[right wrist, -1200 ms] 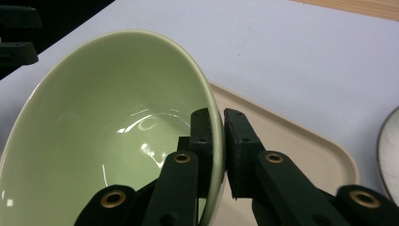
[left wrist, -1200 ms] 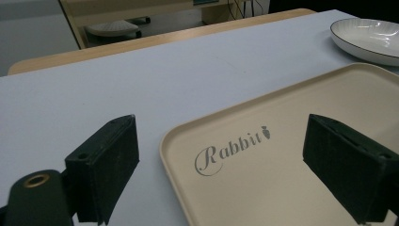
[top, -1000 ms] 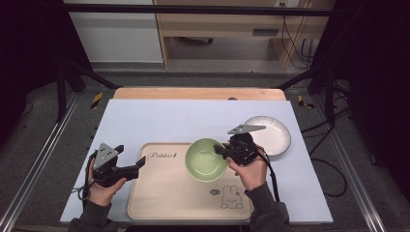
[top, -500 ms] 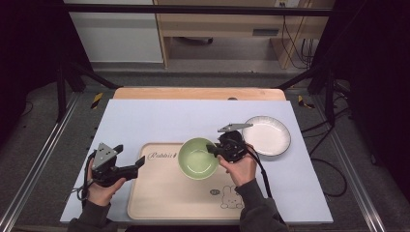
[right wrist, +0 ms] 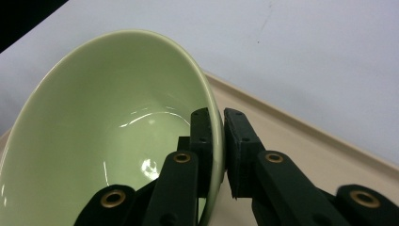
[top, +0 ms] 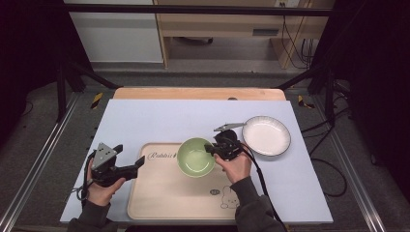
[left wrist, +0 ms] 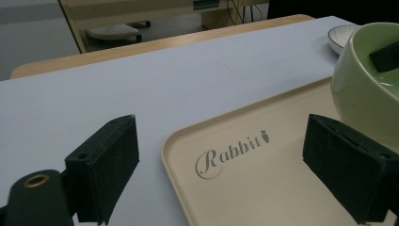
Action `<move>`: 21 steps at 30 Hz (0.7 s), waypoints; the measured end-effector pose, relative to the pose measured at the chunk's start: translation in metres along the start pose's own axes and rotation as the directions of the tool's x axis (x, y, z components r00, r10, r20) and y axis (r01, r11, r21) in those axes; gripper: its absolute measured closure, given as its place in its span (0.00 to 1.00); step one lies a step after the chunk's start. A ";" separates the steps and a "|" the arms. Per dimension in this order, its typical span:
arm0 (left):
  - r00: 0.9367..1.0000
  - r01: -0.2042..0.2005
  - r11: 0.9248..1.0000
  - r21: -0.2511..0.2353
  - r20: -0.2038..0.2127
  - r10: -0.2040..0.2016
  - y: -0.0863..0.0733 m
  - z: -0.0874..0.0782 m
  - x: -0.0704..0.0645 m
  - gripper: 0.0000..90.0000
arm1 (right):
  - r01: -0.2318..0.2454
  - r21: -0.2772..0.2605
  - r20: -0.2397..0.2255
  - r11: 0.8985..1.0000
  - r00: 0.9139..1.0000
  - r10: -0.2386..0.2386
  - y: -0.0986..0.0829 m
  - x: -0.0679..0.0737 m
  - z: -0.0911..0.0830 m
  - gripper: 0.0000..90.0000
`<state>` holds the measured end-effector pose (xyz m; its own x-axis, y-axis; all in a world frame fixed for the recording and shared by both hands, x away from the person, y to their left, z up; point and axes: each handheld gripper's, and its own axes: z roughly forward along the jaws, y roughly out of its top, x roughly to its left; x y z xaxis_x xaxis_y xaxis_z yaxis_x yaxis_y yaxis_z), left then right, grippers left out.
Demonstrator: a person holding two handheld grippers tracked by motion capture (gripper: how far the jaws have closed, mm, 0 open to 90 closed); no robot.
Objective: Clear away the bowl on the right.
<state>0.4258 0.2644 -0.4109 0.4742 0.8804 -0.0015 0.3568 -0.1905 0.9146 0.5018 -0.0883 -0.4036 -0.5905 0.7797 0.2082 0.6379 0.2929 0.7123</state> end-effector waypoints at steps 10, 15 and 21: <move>1.000 0.002 1.000 -0.001 0.000 -0.002 0.000 0.000 0.000 0.12 | -0.016 0.022 0.004 1.000 1.000 0.016 -0.001 -0.003 0.016 0.92; 1.000 0.001 1.000 0.000 0.001 -0.001 0.000 0.000 0.000 0.12 | -0.025 0.033 0.010 0.999 1.000 0.024 -0.002 -0.005 0.023 0.92; 1.000 0.001 1.000 0.000 0.002 -0.001 0.000 0.000 0.000 0.12 | -0.034 0.042 0.013 0.999 0.999 0.034 -0.003 -0.006 0.029 0.92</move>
<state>0.4257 0.2645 -0.4109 0.4754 0.8797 -0.0031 0.3572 -0.1898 0.9145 0.5178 -0.0776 -0.4262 -0.5622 0.7963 0.2234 0.6780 0.2891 0.6759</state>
